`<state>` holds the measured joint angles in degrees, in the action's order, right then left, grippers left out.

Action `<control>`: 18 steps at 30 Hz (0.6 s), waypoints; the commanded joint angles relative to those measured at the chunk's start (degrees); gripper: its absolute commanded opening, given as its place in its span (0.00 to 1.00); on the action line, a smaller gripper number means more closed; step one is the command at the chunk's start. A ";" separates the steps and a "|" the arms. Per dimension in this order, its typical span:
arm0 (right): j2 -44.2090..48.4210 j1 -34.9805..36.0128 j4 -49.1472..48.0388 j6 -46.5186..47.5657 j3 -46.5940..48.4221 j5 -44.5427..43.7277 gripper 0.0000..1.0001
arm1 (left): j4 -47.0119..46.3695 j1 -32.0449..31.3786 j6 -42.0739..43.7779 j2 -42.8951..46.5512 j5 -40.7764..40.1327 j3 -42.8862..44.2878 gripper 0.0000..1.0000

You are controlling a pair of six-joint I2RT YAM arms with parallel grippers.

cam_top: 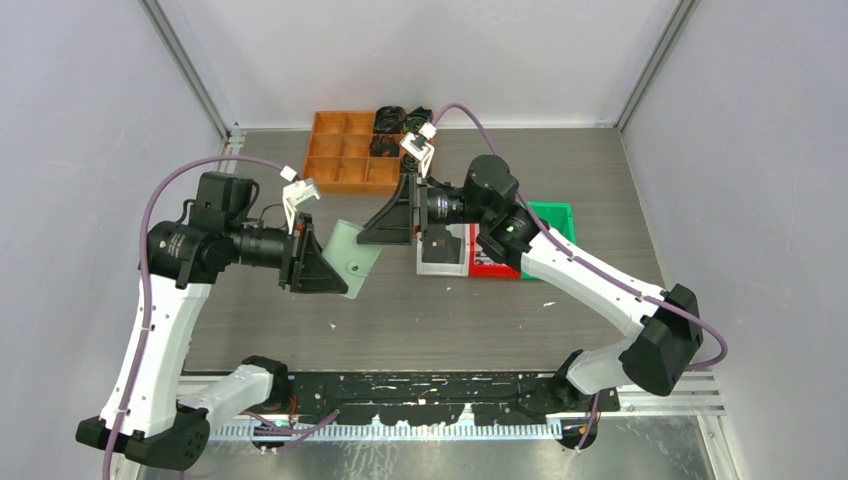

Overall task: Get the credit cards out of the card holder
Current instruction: Pick up the card holder from the center of the board.

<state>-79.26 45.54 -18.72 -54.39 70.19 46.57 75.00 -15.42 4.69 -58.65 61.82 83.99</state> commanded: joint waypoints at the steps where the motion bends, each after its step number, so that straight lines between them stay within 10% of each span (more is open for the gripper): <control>1: 0.17 0.16 -4.02 -1.54 3.69 7.59 0.70 | 2.24 0.03 2.61 0.00 3.37 3.62 0.12; 13: 1.06 0.42 -3.64 -0.60 3.61 8.56 0.07 | 5.22 0.04 5.62 -2.79 1.42 5.11 0.46; 18: 4.00 0.19 3.88 6.61 2.59 2.01 0.01 | 6.14 0.04 6.36 -2.75 -2.62 6.29 0.65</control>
<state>-79.72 45.65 -17.06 -52.97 71.05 53.23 80.47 -15.42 9.45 -61.78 61.39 87.22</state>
